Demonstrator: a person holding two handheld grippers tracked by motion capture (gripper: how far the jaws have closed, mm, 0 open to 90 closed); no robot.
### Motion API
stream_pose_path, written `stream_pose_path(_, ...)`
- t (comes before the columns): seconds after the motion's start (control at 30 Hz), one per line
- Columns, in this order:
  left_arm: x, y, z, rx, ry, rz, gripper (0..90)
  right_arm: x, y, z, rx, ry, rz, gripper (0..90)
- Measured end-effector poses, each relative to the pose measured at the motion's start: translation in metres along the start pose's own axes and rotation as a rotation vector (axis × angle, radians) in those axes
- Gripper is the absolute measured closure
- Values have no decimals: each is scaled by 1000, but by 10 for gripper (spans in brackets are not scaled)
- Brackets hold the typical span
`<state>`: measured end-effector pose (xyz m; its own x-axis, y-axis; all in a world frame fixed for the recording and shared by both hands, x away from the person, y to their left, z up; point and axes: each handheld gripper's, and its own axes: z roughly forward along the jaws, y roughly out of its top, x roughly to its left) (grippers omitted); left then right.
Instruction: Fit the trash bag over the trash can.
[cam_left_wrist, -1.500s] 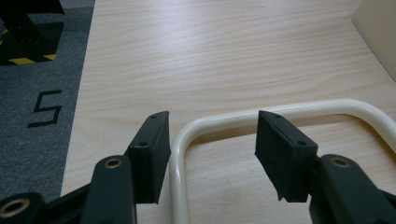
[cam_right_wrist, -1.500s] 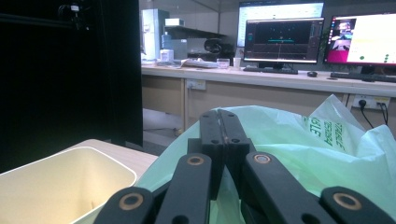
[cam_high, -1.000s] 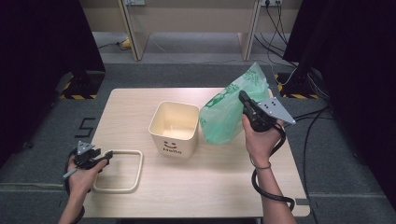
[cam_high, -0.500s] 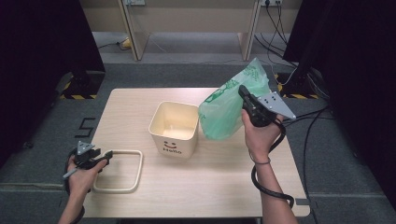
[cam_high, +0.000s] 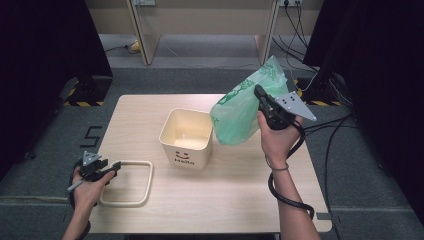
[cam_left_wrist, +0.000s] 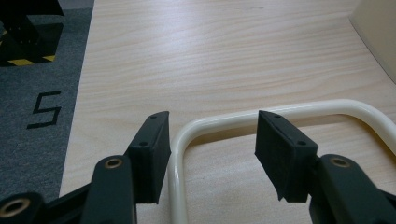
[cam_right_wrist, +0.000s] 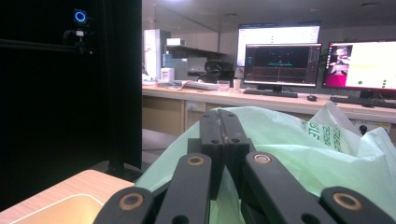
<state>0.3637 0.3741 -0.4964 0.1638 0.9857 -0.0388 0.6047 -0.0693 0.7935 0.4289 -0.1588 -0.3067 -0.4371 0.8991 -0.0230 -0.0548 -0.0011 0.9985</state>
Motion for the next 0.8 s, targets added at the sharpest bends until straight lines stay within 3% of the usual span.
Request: stream_pose_path(0.8,-1,1,-1,-5,-1,1,444,5,11,11,-14,7,1,900)
